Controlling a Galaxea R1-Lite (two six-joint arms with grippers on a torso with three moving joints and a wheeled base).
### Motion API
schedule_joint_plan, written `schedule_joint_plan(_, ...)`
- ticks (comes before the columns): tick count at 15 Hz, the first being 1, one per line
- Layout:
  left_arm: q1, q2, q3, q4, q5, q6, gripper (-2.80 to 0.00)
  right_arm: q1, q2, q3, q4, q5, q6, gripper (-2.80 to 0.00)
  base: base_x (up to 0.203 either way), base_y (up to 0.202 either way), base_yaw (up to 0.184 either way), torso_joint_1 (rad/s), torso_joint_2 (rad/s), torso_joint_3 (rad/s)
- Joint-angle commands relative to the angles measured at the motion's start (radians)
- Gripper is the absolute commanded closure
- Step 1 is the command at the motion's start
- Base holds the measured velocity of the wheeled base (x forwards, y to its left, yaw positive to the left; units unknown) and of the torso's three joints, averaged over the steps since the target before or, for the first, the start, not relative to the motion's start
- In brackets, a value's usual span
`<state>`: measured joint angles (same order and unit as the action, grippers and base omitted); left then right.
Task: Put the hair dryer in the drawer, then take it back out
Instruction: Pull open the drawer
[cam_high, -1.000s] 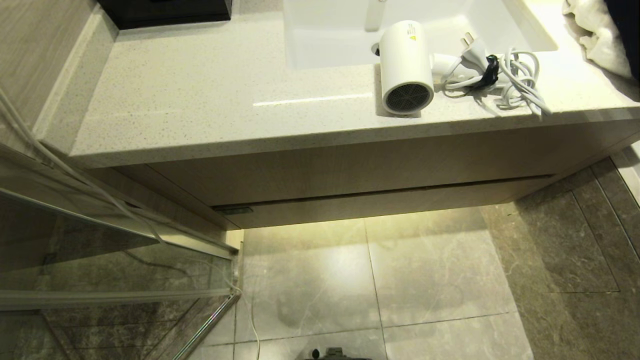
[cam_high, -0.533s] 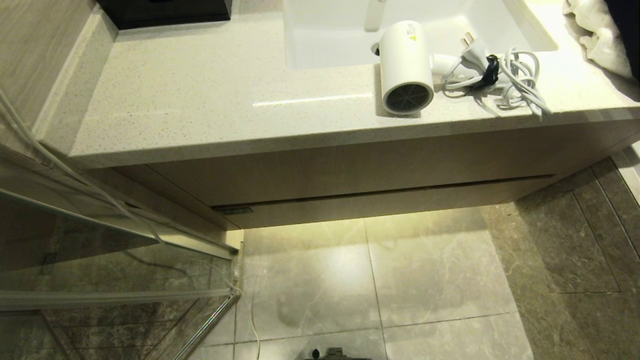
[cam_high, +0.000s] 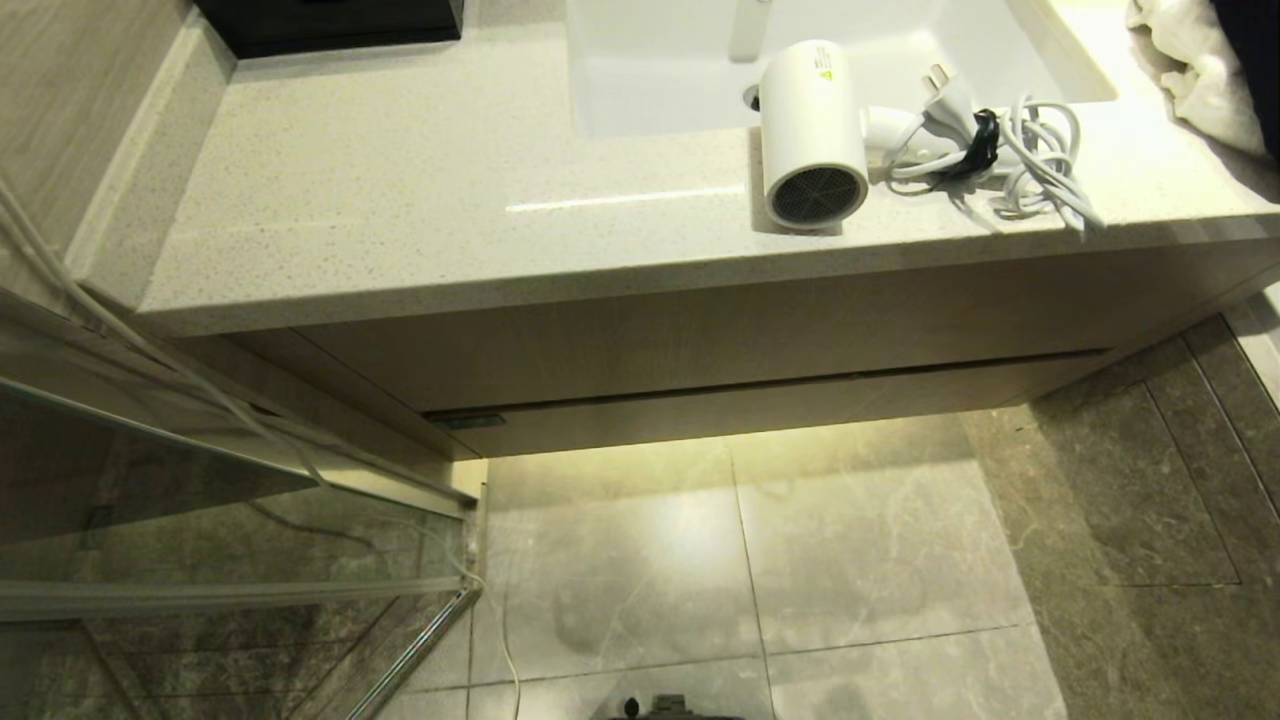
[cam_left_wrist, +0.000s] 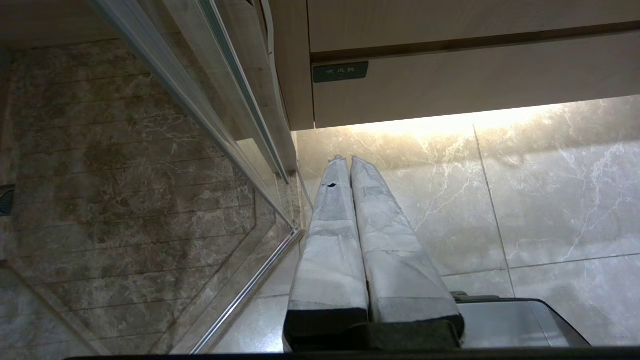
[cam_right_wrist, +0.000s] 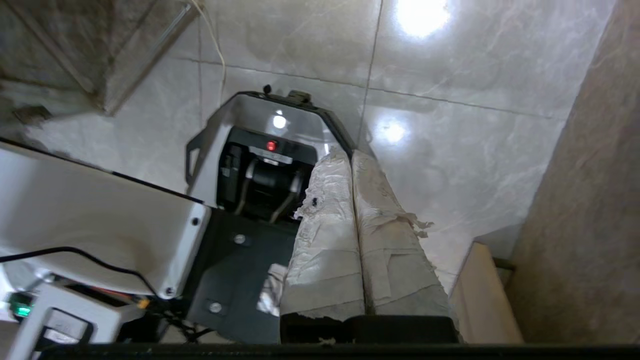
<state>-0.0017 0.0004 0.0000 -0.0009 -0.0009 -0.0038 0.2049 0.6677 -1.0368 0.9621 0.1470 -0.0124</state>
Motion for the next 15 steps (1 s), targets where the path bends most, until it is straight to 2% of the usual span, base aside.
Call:
schedule_joint_plan(1,0.0,0.0,0.0,-0.001,-0.001,-0.001,0.0,0.004,0.035,0.061,-0.029,-0.006,-0.086,0.0,0.0,0.0,0.0,0.0,0.0,0.0)
schedule_joint_plan(3,0.0,0.0,0.002,-0.001,-0.001,-0.001,0.0,0.004,0.039,0.113,-0.054,-0.007,-0.225,0.0,0.0,0.0,0.0,0.0,0.0,0.0)
schedule_joint_plan(5,0.0,0.0,0.002,-0.001,0.001,-0.001,0.0,0.005,0.042,0.171,-0.071,0.001,-0.295,0.0,0.0,0.0,0.0,0.0,0.0,0.0)
schedule_joint_plan(10,0.0,0.0,0.002,-0.001,-0.001,-0.001,0.0,-0.01,0.026,0.276,-0.176,0.01,-0.282,0.0,0.0,0.0,0.0,0.0,0.0,0.0)
schedule_joint_plan(12,0.0,0.0,0.001,-0.001,0.0,-0.001,0.0,-0.015,0.02,0.283,-0.171,-0.005,-0.288,0.0,0.0,0.0,0.0,0.0,0.0,0.0)
schedule_joint_plan(13,0.0,0.0,0.0,-0.001,-0.001,-0.001,0.0,-0.015,0.021,0.282,-0.174,-0.021,-0.29,0.0,0.0,0.0,0.0,0.0,0.0,0.0)
schedule_joint_plan(15,0.0,0.0,0.002,-0.001,-0.001,-0.001,0.0,-0.016,0.022,0.28,-0.17,-0.153,-0.288,0.0,0.0,0.0,0.0,0.0,0.0,0.0)
